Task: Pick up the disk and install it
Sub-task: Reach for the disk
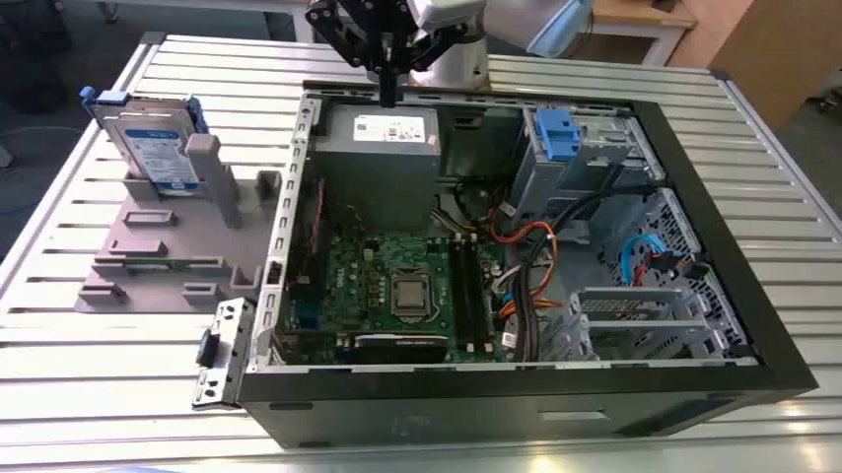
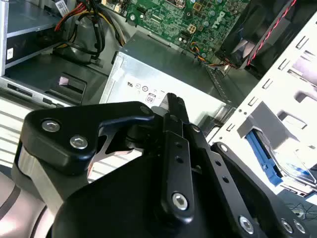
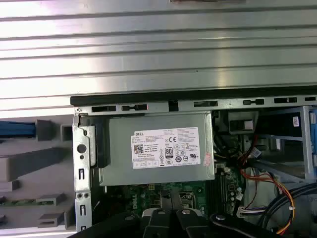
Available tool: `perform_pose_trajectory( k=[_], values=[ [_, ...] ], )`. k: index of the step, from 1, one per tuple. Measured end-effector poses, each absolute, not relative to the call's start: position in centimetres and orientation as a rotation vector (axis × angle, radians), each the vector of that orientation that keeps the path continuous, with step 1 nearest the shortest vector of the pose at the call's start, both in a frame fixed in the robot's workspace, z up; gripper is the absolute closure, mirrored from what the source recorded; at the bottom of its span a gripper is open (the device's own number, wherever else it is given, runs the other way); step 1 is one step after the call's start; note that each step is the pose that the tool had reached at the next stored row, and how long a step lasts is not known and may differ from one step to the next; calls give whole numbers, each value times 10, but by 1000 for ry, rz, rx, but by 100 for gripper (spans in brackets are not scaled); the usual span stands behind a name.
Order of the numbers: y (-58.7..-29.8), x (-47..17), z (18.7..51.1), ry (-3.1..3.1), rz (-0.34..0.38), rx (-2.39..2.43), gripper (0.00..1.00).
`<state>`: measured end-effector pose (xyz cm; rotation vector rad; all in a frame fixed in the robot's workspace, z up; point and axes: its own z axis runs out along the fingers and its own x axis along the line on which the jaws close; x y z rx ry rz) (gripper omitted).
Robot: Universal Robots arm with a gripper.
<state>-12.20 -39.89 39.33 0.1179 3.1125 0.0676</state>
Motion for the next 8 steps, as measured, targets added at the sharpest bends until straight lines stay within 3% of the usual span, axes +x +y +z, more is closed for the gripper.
perform_pose_trajectory(
  k=[8],
  values=[
    [-399,-123,393,3112,68,118,89]
  ],
)
